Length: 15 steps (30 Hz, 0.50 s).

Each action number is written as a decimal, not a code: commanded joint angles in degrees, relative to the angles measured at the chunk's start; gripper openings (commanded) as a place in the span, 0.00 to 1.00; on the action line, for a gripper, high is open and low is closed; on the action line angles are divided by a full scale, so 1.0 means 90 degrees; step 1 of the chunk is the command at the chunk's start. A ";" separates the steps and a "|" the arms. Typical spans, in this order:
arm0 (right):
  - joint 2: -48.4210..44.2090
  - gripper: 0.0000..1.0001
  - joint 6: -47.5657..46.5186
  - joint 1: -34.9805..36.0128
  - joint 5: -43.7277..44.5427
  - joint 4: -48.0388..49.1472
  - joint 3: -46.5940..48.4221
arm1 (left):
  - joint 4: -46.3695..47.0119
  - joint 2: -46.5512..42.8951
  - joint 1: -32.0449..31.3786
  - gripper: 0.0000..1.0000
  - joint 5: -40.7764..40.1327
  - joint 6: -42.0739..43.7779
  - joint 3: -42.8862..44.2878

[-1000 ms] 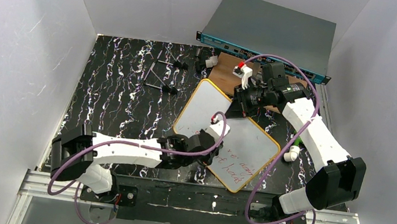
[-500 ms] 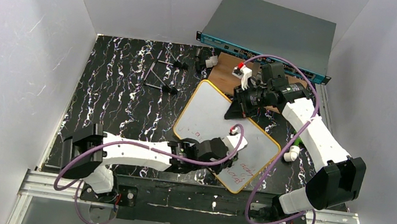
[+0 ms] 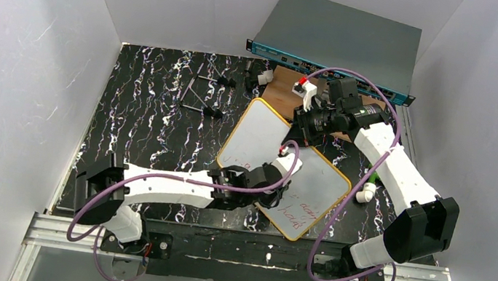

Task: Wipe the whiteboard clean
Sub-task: Erase the whiteboard at the center of the board.

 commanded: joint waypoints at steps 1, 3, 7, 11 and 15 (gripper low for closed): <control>-0.0313 0.01 -0.0070 0.0060 -0.0490 0.0276 0.0043 | -0.0142 -0.0292 0.0302 0.00 -0.0543 -0.0134 -0.0187; -0.0313 0.01 -0.0074 0.0060 -0.0491 0.0278 0.0042 | 0.0092 -0.0301 0.0271 0.00 -0.0226 -0.0030 -0.0232; -0.0313 0.01 -0.0070 0.0060 -0.0469 0.0280 0.0039 | 0.0540 -0.0175 -0.0046 0.00 0.0110 0.0413 -0.0180; -0.0296 0.01 -0.0071 0.0060 -0.0468 0.0280 0.0052 | 0.0969 -0.0048 -0.0326 0.00 0.0372 0.0681 -0.0201; -0.0293 0.01 -0.0069 0.0060 -0.0468 0.0280 0.0047 | 0.1121 0.0068 -0.0460 0.00 0.0360 0.0746 -0.0197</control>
